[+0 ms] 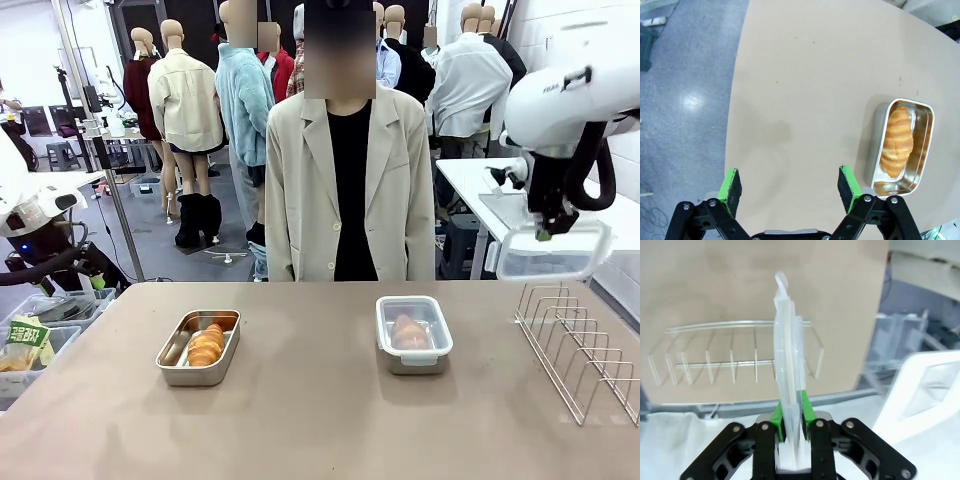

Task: Place the bread in airtight containers.
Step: Release when the human grabs the Airtight Container lid.

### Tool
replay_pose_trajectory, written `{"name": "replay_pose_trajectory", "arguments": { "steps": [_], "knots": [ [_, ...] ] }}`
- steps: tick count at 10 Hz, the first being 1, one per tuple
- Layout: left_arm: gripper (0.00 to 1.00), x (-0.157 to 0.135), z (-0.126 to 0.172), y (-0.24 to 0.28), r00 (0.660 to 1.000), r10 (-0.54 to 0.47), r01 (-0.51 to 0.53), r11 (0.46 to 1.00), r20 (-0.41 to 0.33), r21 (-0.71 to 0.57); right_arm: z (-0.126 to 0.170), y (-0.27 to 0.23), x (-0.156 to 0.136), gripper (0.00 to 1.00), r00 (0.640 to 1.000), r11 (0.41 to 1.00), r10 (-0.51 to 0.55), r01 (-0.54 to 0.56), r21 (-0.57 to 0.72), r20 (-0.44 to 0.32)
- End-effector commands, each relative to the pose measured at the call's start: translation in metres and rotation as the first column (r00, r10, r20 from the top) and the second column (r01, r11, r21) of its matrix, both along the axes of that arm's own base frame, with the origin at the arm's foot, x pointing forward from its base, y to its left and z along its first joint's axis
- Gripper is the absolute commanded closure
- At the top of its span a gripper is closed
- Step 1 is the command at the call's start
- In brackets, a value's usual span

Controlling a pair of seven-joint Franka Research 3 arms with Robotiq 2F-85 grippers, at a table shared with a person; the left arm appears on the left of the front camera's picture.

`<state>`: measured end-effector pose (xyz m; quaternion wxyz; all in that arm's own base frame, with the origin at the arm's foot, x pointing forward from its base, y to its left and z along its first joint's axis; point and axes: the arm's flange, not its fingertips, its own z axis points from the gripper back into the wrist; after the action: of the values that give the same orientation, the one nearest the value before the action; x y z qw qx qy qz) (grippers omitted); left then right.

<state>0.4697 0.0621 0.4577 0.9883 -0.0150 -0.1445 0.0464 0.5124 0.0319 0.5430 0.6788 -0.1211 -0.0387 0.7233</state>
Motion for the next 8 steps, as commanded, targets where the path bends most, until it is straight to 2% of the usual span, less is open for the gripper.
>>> {"name": "replay_pose_trajectory", "arguments": {
  "steps": [1, 3, 5, 8],
  "knots": [
    [0.0, -0.002, 0.001, 0.002, 1.0, -0.004, 0.004, 1.0, -0.001, 0.009, 0.002, 0.022, -0.012, 1.0, 0.984, 0.993, 0.118, -0.115, -0.031, 0.135],
    [0.0, -0.002, 0.001, 0.002, 1.0, -0.004, 0.004, 1.0, -0.001, 0.009, 0.013, 0.054, -0.005, 1.0, 0.943, 0.977, 0.195, -0.212, 0.034, 0.269],
    [0.0, -0.002, 0.001, 0.002, 1.0, -0.004, 0.004, 1.0, -0.001, 0.009, 0.023, 0.095, 0.022, 1.0, 0.916, 0.956, 0.176, -0.246, 0.159, 0.362],
    [0.0, -0.002, 0.001, 0.002, 1.0, -0.004, 0.004, 1.0, -0.001, 0.009, 0.018, 0.147, 0.063, 1.0, 0.926, 0.965, 0.038, -0.132, 0.227, 0.376]
  ]
}}
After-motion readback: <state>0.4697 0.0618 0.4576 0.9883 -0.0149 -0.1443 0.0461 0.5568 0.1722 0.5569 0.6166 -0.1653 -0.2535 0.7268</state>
